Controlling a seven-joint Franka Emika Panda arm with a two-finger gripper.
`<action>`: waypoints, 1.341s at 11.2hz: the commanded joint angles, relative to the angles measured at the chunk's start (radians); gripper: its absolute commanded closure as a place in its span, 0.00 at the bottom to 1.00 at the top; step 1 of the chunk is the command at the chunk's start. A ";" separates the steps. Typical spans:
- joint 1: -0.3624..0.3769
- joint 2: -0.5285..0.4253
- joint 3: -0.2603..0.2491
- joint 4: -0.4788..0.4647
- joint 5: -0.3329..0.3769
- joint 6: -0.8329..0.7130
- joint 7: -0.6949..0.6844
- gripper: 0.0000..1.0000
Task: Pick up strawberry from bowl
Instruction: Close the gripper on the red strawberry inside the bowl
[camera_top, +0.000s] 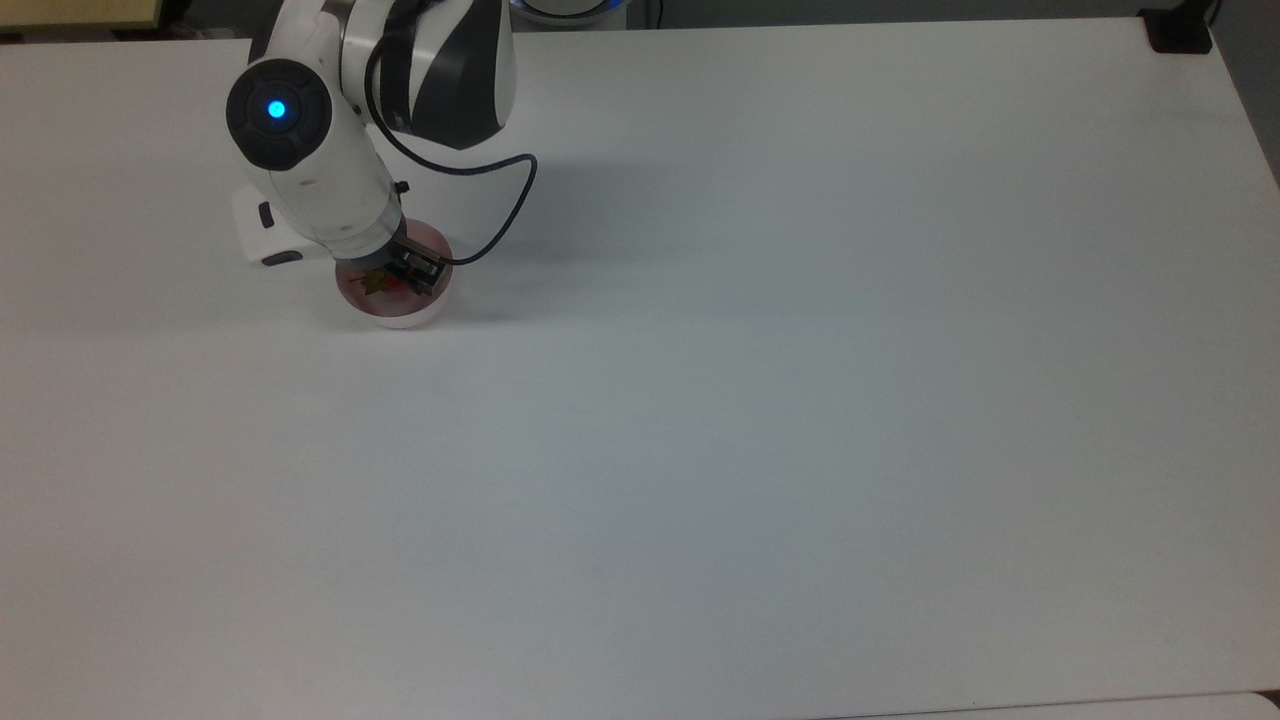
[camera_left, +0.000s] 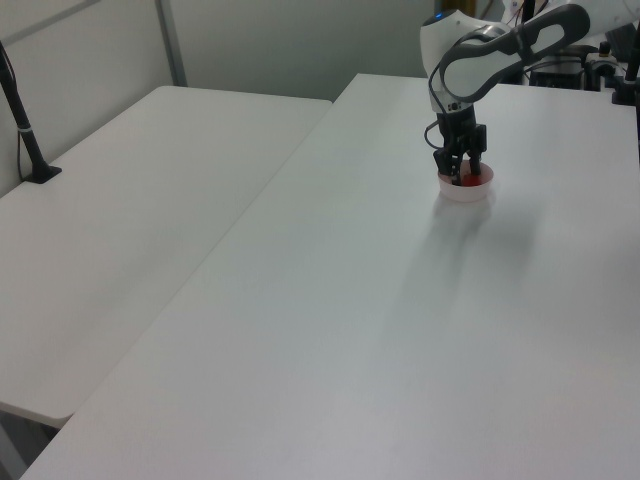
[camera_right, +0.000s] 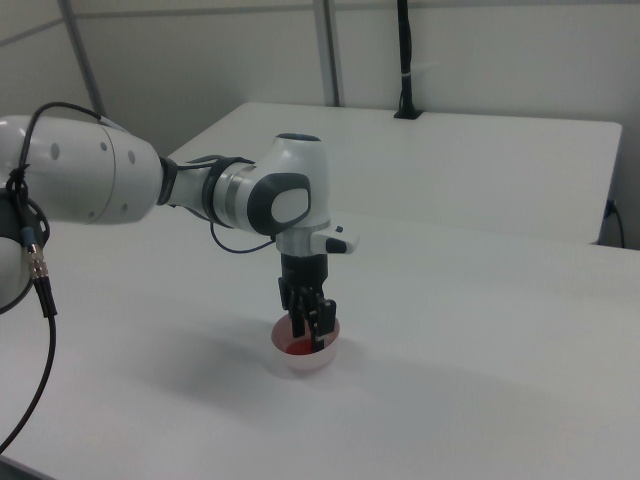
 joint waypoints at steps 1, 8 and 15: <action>0.000 0.000 0.005 -0.005 -0.012 0.016 0.019 0.32; 0.003 0.013 0.020 -0.007 -0.015 0.002 0.027 0.28; -0.008 -0.026 0.020 0.021 -0.017 -0.084 -0.019 0.62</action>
